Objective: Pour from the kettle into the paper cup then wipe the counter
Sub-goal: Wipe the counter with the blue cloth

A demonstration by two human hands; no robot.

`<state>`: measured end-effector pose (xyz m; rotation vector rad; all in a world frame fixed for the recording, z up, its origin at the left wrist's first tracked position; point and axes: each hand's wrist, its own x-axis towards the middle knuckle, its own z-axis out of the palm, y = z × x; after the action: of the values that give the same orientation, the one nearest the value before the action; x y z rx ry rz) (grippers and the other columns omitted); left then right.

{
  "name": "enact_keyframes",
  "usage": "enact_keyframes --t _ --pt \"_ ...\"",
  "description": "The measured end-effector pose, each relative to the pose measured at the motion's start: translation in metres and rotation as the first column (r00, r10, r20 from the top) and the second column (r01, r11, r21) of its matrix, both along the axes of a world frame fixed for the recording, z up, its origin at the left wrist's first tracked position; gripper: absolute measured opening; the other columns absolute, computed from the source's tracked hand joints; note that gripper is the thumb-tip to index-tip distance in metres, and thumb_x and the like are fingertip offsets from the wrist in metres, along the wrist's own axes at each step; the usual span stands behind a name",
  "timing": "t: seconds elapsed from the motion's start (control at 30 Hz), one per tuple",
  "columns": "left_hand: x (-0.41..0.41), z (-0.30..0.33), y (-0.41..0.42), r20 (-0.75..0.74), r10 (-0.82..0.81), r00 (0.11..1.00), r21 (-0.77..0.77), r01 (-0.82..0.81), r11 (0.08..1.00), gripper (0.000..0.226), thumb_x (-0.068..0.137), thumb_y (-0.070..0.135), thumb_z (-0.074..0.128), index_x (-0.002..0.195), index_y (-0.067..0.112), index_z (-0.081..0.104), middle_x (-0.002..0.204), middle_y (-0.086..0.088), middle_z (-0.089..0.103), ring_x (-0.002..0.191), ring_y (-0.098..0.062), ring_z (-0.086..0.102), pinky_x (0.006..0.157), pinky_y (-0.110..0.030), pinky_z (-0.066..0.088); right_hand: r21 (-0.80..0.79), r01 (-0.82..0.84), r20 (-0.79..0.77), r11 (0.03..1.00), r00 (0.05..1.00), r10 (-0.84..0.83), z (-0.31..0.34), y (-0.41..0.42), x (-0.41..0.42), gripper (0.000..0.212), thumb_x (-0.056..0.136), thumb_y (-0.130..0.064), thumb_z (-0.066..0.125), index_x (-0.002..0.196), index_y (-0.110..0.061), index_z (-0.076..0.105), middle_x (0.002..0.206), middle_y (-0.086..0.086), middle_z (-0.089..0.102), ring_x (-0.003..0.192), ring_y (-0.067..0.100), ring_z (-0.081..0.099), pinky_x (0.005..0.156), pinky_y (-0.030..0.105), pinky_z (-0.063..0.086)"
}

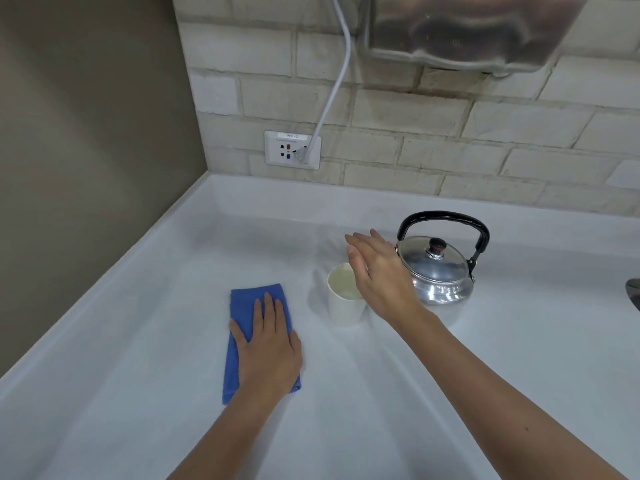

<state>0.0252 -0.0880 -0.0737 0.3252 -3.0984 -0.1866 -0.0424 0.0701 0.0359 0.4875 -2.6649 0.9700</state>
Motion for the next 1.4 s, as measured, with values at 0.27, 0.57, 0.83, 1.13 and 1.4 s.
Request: enact_keyframes --t 0.27,0.57,0.83,1.13,1.4 --pt "-0.031 0.009 -0.019 -0.021 -0.124 0.992 0.041 0.125 0.991 0.059 0.096 0.037 0.021 0.148 0.018 0.000 0.160 -0.001 -0.001 0.147 -0.017 -0.001 0.118 -0.053 0.003 0.073 0.009 -0.035 0.997 0.999 -0.006 -0.002 0.004 0.001 0.035 0.094 -0.021 0.044 0.126 -0.010 0.051 0.137 0.013 0.051 0.138 0.030 0.029 0.114 0.046 0.023" --pt "-0.033 0.003 -0.017 -0.058 -0.075 0.995 0.048 0.078 0.996 0.057 0.096 0.037 0.023 0.148 0.019 0.006 0.160 -0.005 0.004 0.147 -0.022 0.004 0.117 -0.054 0.005 0.125 0.148 -0.174 0.981 0.977 -0.126 0.004 0.015 -0.003 0.029 0.087 -0.014 0.053 0.114 -0.005 0.060 0.128 0.019 0.054 0.123 0.035 0.046 0.095 0.052 0.043" --pt "-0.015 -0.001 -0.009 -0.042 -0.064 0.997 0.029 0.066 0.997 0.058 0.096 0.037 0.019 0.148 0.019 -0.001 0.160 -0.004 -0.002 0.147 -0.022 0.000 0.118 -0.053 0.003 0.198 0.232 -0.248 0.952 0.952 -0.181 0.014 0.024 -0.015 0.031 0.086 -0.011 0.048 0.114 -0.007 0.059 0.135 0.014 0.049 0.130 0.029 0.040 0.087 0.049 0.042" --pt "-0.031 0.007 -0.006 -0.025 -0.071 0.997 0.040 0.072 0.997 0.057 0.097 0.036 0.019 0.148 0.019 0.001 0.160 -0.003 0.001 0.147 -0.021 0.002 0.118 -0.054 0.005 0.206 0.222 -0.251 0.953 0.953 -0.168 0.015 0.027 -0.016 0.031 0.085 -0.011 0.049 0.113 -0.004 0.059 0.132 0.015 0.051 0.126 0.030 0.044 0.084 0.050 0.043" --pt "0.013 0.001 0.010 -0.035 0.080 0.996 0.039 -0.078 0.996 0.057 0.097 0.036 0.017 0.147 0.018 -0.002 0.160 -0.004 -0.002 0.147 -0.022 0.000 0.117 -0.055 0.005 0.226 0.207 -0.208 0.952 0.965 -0.160 0.016 0.030 -0.013 0.034 0.087 -0.013 0.047 0.117 -0.003 0.055 0.135 0.014 0.048 0.132 0.026 0.036 0.089 0.049 0.041"
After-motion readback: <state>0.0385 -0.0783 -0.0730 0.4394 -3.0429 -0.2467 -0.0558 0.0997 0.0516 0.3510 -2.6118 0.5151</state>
